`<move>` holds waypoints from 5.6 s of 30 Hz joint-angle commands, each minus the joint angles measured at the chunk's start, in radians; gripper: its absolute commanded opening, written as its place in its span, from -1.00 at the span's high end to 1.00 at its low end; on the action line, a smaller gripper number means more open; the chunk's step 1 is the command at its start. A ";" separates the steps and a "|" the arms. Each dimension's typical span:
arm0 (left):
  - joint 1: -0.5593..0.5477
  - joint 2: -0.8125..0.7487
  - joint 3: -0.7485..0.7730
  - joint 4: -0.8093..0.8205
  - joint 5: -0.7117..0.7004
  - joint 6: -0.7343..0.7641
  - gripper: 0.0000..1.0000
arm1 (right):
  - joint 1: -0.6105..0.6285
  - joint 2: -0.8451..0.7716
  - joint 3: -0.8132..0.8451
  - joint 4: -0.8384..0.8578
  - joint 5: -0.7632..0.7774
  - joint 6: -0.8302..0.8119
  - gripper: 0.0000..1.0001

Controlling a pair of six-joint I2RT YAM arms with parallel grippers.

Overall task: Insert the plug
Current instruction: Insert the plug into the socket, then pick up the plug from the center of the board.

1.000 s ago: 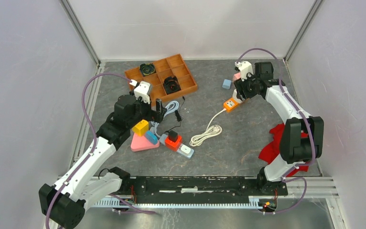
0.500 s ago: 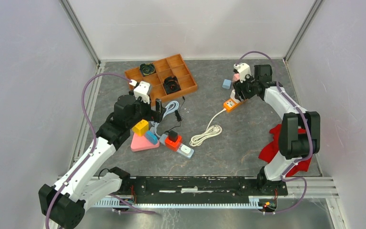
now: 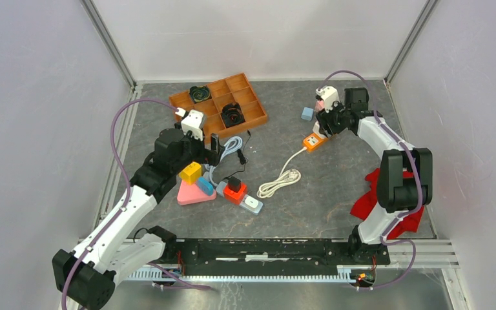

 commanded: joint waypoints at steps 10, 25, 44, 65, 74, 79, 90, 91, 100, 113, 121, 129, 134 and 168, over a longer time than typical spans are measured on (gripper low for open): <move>0.000 -0.009 0.011 0.023 -0.005 0.036 -0.99 | -0.028 0.094 0.027 -0.072 -0.016 -0.058 0.62; 0.000 -0.008 0.008 0.023 -0.015 0.038 -0.99 | -0.027 0.142 -0.026 -0.082 0.091 -0.048 0.44; 0.000 -0.032 0.003 0.020 -0.047 0.042 -0.99 | -0.014 0.165 -0.073 -0.087 0.164 -0.072 0.32; 0.000 -0.029 0.002 0.025 -0.094 0.019 -0.99 | -0.010 -0.096 -0.010 0.021 -0.050 0.089 -0.96; 0.001 -0.030 0.042 -0.051 -0.330 -0.208 -0.99 | -0.019 -0.105 0.031 0.280 0.144 0.266 -0.95; 0.002 -0.019 0.070 -0.072 -0.292 -0.162 -0.99 | -0.020 0.001 0.088 0.331 0.201 0.254 -0.96; 0.001 -0.035 0.044 -0.055 -0.301 -0.145 -0.99 | -0.018 0.253 0.282 0.269 0.156 0.177 -0.96; 0.002 -0.037 0.041 -0.053 -0.298 -0.142 -0.99 | -0.018 0.262 0.291 0.262 0.134 0.179 -0.96; 0.002 -0.048 0.031 -0.039 -0.276 -0.139 -0.99 | 0.008 0.222 0.279 0.240 0.135 0.229 -0.67; 0.001 -0.099 0.019 -0.019 -0.282 -0.137 -0.99 | 0.165 0.146 0.123 0.373 0.476 0.625 -0.52; 0.001 -0.111 0.007 -0.005 -0.263 -0.141 -0.99 | 0.227 0.225 0.144 0.351 0.611 0.756 -0.56; 0.002 -0.112 0.006 -0.001 -0.258 -0.143 -0.99 | 0.232 0.296 0.168 0.363 0.633 0.845 -0.55; 0.002 -0.112 0.003 0.003 -0.254 -0.145 -0.99 | 0.232 0.354 0.222 0.346 0.657 0.858 -0.54; 0.001 -0.151 -0.037 0.074 -0.183 -0.145 -0.87 | 0.266 0.166 0.086 0.407 0.287 0.433 0.36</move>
